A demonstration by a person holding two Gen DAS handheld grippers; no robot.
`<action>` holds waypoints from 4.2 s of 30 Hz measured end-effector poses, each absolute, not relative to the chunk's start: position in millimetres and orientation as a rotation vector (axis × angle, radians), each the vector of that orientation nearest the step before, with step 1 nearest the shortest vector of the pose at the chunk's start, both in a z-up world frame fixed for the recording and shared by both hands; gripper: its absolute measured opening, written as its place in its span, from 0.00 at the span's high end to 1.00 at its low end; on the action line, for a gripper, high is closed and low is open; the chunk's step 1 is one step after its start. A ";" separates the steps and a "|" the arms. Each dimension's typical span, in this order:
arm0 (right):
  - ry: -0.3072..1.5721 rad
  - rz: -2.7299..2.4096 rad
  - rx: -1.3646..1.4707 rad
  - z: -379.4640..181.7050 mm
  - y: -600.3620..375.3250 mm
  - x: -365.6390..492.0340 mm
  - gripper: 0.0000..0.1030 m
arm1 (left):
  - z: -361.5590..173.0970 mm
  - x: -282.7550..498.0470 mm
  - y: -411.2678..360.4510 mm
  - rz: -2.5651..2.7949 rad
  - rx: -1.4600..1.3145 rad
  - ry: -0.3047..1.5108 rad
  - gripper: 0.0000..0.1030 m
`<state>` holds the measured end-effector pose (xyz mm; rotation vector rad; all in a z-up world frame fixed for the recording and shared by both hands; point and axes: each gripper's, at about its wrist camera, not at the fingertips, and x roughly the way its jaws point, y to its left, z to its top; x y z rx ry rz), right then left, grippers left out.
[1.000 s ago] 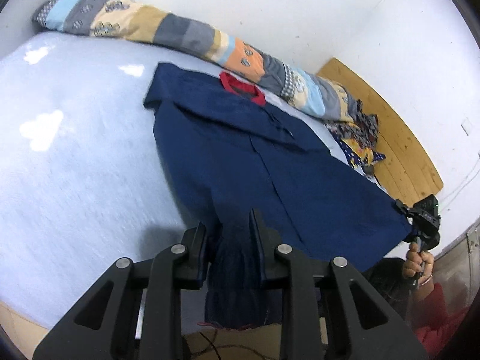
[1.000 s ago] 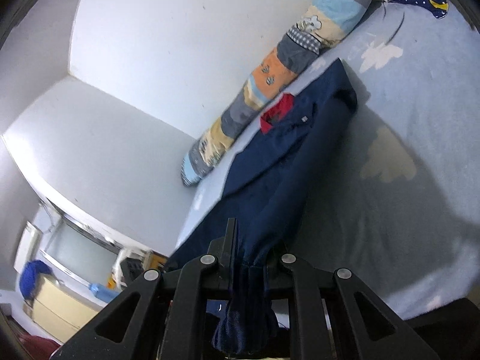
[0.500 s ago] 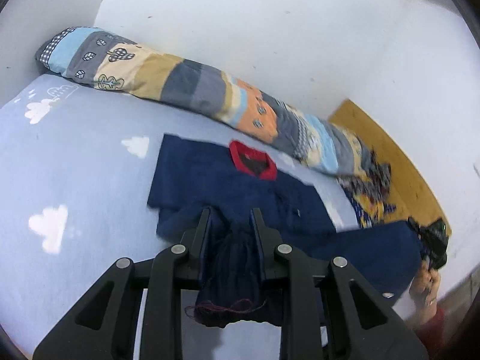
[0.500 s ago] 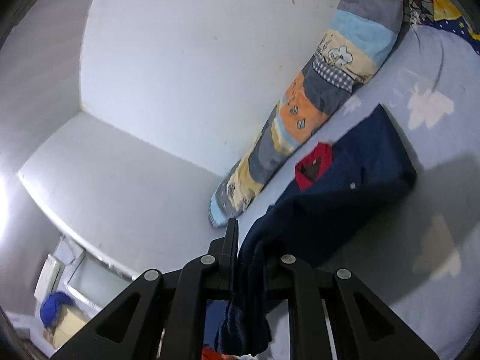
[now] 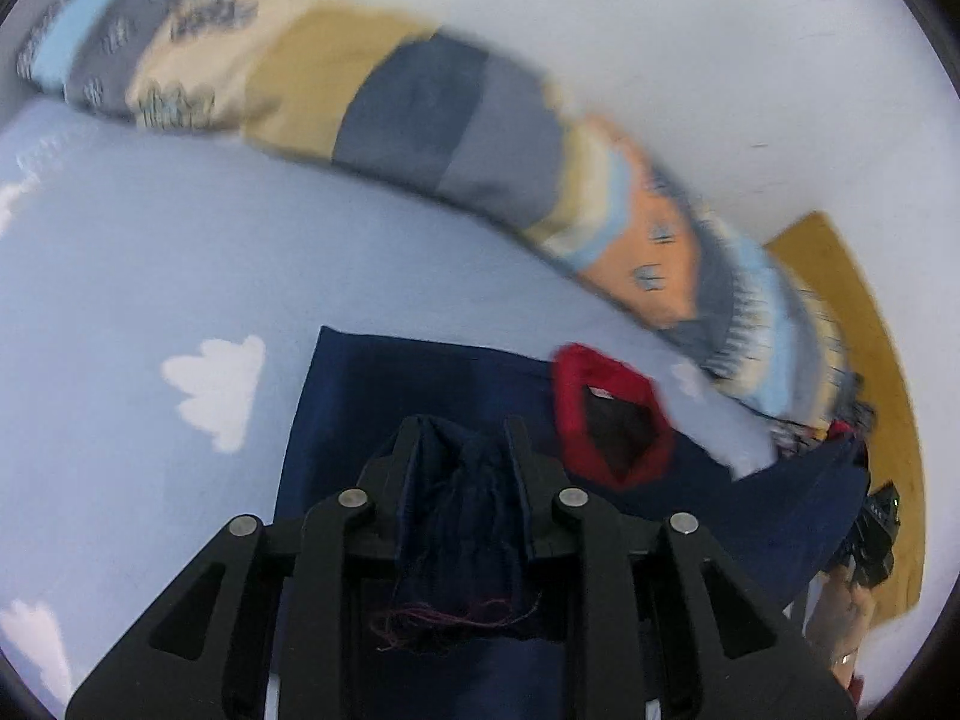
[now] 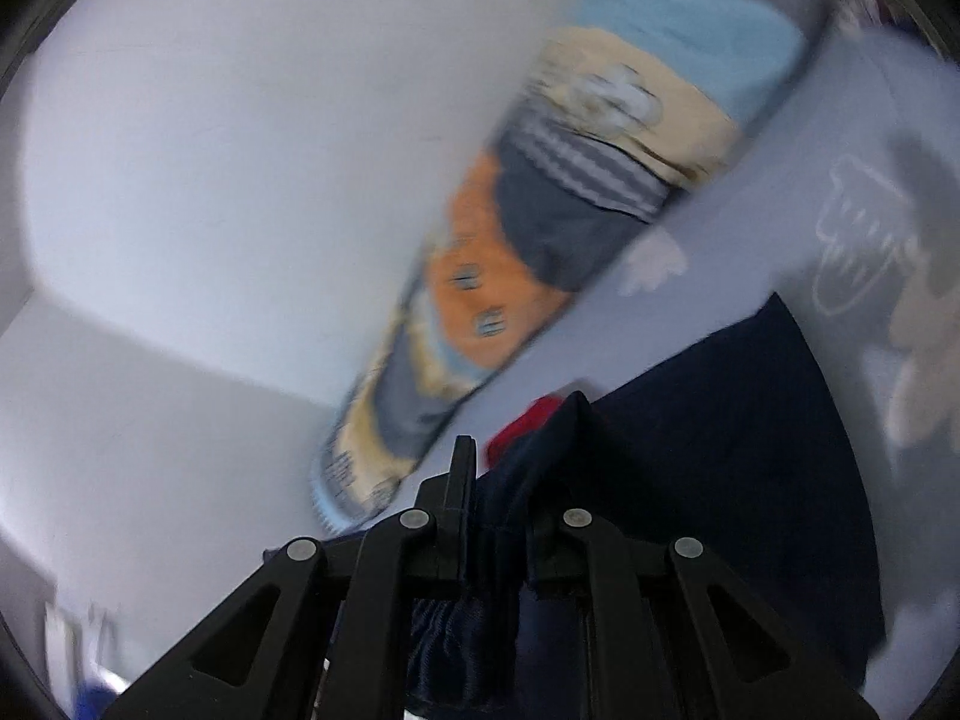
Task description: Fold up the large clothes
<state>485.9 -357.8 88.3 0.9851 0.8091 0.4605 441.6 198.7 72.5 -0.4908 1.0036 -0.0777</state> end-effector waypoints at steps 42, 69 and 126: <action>1.042 0.323 0.408 -0.4 -273.4 378.9 0.59 | 23.3 355.8 50.7 0.021 0.184 0.952 0.29; 1.050 -0.207 0.559 -7.5 -380.5 288.9 0.89 | 10.4 284.9 249.7 0.346 -0.415 1.054 0.14; 0.863 0.080 1.024 16.6 -410.0 193.5 0.91 | 36.1 216.6 221.4 0.055 -0.790 0.937 0.31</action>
